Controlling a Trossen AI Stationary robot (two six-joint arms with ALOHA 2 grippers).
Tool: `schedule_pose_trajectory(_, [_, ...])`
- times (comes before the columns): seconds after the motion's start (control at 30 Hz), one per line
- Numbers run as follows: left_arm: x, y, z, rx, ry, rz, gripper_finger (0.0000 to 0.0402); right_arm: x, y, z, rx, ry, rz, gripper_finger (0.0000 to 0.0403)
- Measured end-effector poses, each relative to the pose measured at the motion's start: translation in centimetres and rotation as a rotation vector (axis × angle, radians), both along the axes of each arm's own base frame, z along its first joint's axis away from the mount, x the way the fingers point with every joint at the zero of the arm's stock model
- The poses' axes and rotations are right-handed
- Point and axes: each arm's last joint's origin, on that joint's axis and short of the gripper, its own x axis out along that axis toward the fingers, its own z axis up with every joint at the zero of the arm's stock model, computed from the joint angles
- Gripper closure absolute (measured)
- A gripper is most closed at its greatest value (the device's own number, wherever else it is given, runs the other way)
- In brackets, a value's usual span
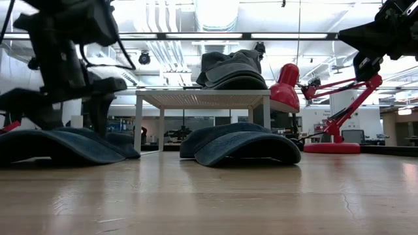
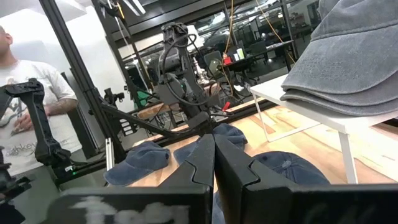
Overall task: Pick & Place hat
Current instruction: Put the middle blue cap on the shelf
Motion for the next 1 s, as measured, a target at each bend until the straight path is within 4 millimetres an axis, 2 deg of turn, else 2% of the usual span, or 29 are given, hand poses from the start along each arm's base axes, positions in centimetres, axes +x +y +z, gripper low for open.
schedule_pose_trajectory(0.2, [-0.7,0.2,-1.9,-0.004,-0.029,0.011,0.0074,0.0,0.0,0.0,0.001,-0.001,0.0,0.0394])
schedule_pose_trajectory(0.4, [-1.0,0.2,-2.3,-0.012,-0.028,0.045,0.009,0.0,0.0,0.0,0.001,-0.003,0.0,0.0394])
schedule_pose_trajectory(0.53, [-1.1,0.3,-2.4,-0.004,-0.021,0.051,0.0138,0.0,0.0,0.1,0.002,-0.006,0.0,0.0394])
schedule_pose_trajectory(0.8, [-1.0,0.4,-2.4,0.04,-0.037,0.065,0.0264,0.0,0.0,0.1,0.003,-0.007,0.0,0.0394])
schedule_pose_trajectory(1.0, [-0.8,0.3,-2.3,0.042,-0.067,0.065,0.0336,0.0,0.0,0.1,0.01,-0.008,0.001,0.0394])
